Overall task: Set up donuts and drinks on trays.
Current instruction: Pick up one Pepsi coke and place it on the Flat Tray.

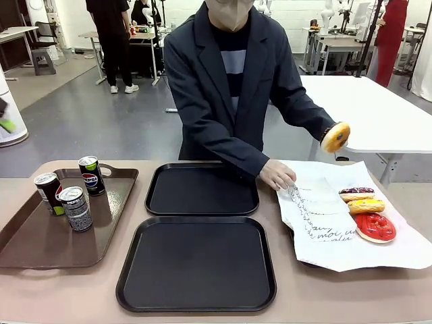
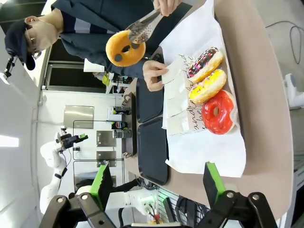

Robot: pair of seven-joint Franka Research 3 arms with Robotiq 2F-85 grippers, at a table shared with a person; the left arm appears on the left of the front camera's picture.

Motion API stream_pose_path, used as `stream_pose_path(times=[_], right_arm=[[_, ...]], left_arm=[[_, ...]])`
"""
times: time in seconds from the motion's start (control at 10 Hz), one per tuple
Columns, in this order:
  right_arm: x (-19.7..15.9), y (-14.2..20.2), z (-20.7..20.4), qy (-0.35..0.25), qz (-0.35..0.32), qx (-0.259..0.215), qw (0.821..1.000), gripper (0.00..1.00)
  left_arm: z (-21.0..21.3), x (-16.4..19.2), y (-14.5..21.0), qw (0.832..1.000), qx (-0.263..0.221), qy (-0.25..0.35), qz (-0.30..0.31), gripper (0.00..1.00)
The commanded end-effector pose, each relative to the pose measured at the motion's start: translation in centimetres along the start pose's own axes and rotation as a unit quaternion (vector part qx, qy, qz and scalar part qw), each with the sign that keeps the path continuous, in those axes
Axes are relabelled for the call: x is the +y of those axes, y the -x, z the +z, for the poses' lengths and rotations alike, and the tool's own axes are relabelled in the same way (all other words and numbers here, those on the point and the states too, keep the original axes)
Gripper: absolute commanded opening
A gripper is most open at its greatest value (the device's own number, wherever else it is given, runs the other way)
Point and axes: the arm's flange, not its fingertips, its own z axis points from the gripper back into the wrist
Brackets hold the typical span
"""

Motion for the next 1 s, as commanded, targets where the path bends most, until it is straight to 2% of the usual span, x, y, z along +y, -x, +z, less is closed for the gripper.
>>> stream_pose_path(times=[0.0, 0.4, 0.7, 0.9], right_arm=[[-0.2, 0.1, 0.3, -0.002, -0.002, 0.005, 1.000, 1.00], [-0.2, 0.1, 0.3, -0.002, -0.002, 0.005, 1.000, 1.00], [-0.2, 0.1, 0.3, -0.002, -0.002, 0.005, 1.000, 1.00], [-0.2, 0.1, 0.3, -0.002, -0.002, 0.005, 1.000, 1.00]], left_arm=[[-3.0, -2.3, -1.0, 0.997, 0.014, -0.069, 0.011, 1.00], [-8.9, -7.4, -1.0, 0.995, 0.047, -0.091, 0.004, 1.00], [-12.1, -10.6, 1.6, 0.993, 0.081, -0.080, -0.022, 1.00], [-12.9, -10.9, 2.4, 0.993, 0.067, -0.091, -0.032, 1.00]])
